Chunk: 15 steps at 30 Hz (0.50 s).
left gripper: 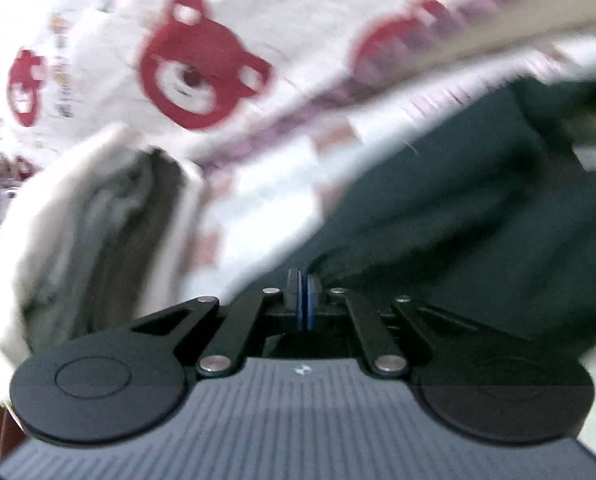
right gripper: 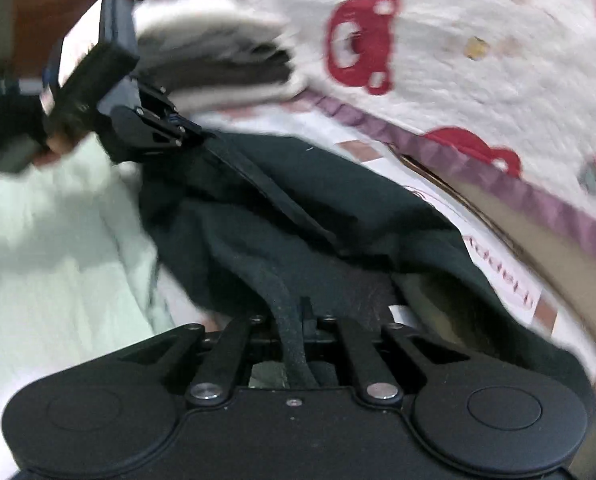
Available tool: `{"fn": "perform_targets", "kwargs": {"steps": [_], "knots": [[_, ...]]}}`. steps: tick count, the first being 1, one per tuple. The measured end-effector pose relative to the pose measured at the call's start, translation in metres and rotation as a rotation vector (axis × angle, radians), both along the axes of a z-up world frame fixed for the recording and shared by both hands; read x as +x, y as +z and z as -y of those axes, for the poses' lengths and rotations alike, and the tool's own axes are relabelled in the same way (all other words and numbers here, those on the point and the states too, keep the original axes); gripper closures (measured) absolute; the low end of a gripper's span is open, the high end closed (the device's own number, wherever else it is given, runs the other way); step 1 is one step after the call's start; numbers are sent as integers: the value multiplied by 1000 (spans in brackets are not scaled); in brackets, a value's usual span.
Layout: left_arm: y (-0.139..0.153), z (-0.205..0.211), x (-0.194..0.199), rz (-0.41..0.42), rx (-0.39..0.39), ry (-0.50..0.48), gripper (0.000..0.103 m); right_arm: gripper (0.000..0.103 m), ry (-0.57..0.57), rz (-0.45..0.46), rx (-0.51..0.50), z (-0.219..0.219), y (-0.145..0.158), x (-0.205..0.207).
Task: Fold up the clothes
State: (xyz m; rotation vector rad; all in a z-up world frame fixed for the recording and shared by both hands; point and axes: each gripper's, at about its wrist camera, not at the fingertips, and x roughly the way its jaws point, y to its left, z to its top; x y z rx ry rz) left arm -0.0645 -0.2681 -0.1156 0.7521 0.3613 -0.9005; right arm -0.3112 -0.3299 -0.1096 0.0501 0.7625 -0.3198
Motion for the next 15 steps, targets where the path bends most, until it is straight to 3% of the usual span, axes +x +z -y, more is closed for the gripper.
{"fn": "perform_targets", "kwargs": {"steps": [5,7,10,12,15], "knots": [[36,17,40,52,-224,104,98,99,-126,186,220,13,15,-33],[33,21,48,52,-241,104,89,99,-156,236,262,11,16,-45],[17,11,58,-92,-181,112,77,99,-192,244,289,11,11,-52],[7,-16,59,-235,-203,112,71,99,-205,236,287,12,8,-53],[-8,-62,55,-387,-245,132,60,99,-215,235,288,17,8,-49]]}}
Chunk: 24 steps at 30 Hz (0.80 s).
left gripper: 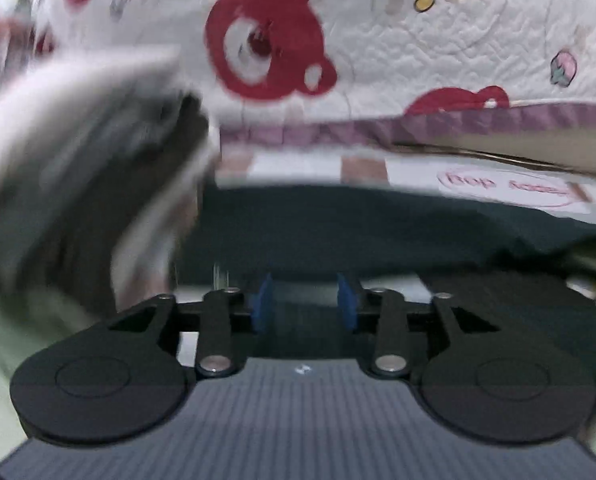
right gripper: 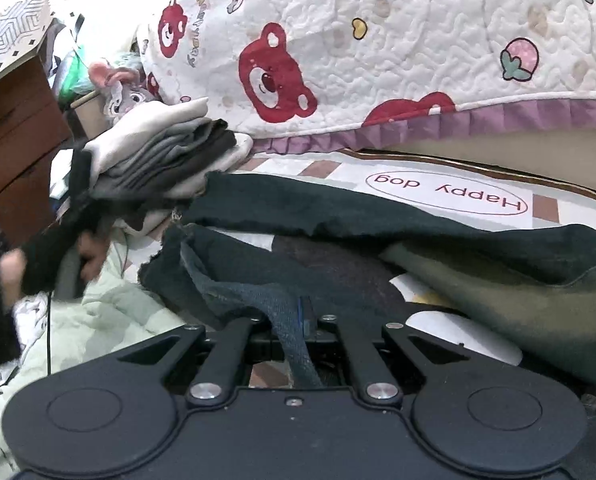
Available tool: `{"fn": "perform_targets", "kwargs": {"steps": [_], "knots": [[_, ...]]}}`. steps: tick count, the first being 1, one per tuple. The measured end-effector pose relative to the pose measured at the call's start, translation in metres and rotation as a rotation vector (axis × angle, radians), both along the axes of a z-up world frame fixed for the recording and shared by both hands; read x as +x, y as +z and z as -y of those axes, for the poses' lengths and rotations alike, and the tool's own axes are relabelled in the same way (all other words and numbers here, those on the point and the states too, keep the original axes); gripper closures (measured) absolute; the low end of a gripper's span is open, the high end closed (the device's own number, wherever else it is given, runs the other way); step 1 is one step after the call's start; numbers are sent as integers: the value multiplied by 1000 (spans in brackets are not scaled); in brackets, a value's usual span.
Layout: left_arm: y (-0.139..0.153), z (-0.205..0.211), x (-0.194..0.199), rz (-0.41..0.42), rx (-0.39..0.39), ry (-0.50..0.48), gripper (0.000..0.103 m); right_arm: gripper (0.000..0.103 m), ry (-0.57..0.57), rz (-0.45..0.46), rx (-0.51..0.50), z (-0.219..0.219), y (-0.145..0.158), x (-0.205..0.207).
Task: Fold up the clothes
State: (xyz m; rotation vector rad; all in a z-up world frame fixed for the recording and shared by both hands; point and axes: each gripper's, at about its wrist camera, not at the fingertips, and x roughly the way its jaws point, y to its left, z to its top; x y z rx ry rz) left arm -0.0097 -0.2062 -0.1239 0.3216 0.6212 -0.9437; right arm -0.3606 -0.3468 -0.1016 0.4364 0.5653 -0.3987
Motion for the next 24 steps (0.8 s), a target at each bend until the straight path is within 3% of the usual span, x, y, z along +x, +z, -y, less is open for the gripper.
{"fn": "perform_targets", "kwargs": {"steps": [6,15,19,21,24], "knots": [[-24,-60,7,-191,-37,53,54,99,-14,5,12,6,-3,3],[-48,-61,41,-351,-57,198,47,99,-23,-9,24,6,-12,-4],[-58,-59,51,-509,-107,189,47,99,-33,-31,40,5,-21,-4],[-59,-53,47,-525,-112,167,46,99,-34,-40,50,4,-25,-3],[-61,-39,39,-511,-85,149,34,99,-30,-43,57,2,-29,-1]]}}
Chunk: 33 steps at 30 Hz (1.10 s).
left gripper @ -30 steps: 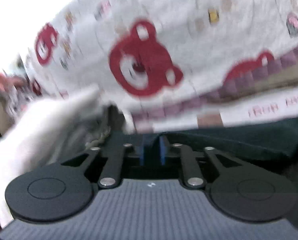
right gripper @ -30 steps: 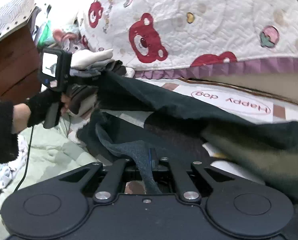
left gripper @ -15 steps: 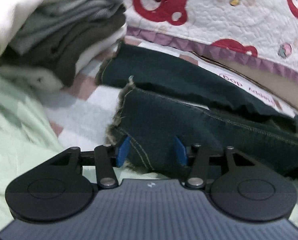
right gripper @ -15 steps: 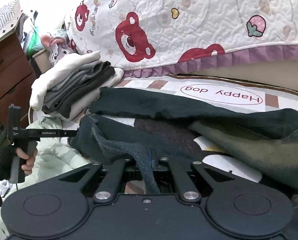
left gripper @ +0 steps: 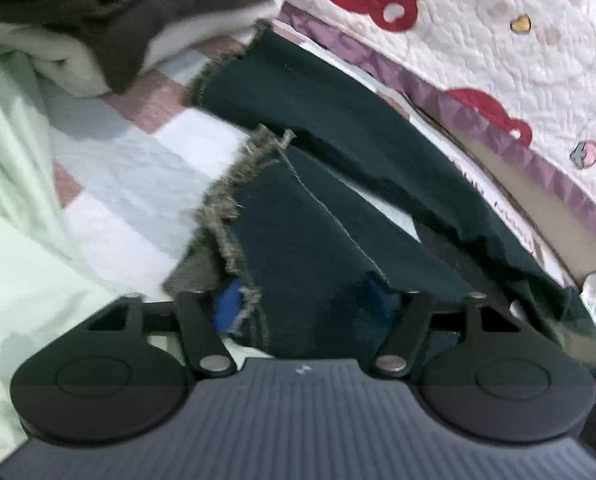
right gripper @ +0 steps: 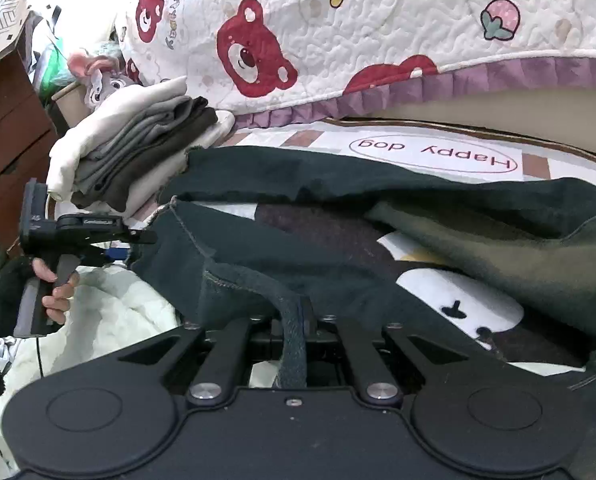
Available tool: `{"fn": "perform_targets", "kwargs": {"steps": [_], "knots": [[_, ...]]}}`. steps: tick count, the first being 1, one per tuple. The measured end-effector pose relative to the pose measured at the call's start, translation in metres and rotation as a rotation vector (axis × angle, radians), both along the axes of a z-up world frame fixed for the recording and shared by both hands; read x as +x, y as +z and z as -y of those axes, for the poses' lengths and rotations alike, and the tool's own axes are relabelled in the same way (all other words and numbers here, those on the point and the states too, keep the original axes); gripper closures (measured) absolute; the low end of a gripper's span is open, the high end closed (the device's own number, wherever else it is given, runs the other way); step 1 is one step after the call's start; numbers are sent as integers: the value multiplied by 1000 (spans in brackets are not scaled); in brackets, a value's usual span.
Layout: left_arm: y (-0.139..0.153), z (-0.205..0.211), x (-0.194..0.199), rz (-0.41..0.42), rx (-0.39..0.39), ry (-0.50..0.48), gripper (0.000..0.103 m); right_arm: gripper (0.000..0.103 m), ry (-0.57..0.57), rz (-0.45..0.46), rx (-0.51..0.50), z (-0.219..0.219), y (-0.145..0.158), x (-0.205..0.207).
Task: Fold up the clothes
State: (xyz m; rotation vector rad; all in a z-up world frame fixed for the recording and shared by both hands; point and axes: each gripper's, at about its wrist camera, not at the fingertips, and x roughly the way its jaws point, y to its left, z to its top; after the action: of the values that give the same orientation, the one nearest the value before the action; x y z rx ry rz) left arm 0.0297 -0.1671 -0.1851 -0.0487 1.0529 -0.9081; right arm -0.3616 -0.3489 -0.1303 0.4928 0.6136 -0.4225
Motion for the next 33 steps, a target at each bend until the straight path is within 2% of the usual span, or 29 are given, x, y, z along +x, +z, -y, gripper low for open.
{"fn": "perform_targets", "kwargs": {"steps": [2,3,4,6,7,10,12,17,20,22,25,27,30,33], "knots": [[1,9,-7,47,18,-4,35,99,0,1,0,-1,-1,1],[1,13,-9,67,33,-13,39,99,1,-3,-5,-2,-1,1],[3,17,-12,97,55,-25,69,99,2,-7,-11,-2,-1,1],[9,24,-19,184,115,-57,103,99,10,-16,-28,-5,1,2],[14,22,-21,233,126,-66,103,99,15,-20,-37,-6,2,2],[32,8,-26,345,60,-59,103,99,14,5,-17,-7,7,-1],[44,-1,-25,382,64,-31,103,99,-1,29,-3,-8,10,-6],[86,-29,-37,489,-2,-11,103,99,-25,71,-39,-16,25,-14],[120,-45,-50,560,-50,5,103,99,-25,96,-63,-17,37,-20],[145,-61,-59,592,-109,51,103,99,-21,124,-63,-15,47,-25],[180,-72,-71,645,-143,78,103,98,-10,163,-57,-12,62,-34],[202,-79,-78,678,-163,91,103,98,-9,150,-82,-11,69,-34],[213,-65,-69,689,-108,62,103,98,16,129,-123,1,74,-23],[201,-34,-43,679,-27,58,103,99,35,59,-184,29,73,3]]}}
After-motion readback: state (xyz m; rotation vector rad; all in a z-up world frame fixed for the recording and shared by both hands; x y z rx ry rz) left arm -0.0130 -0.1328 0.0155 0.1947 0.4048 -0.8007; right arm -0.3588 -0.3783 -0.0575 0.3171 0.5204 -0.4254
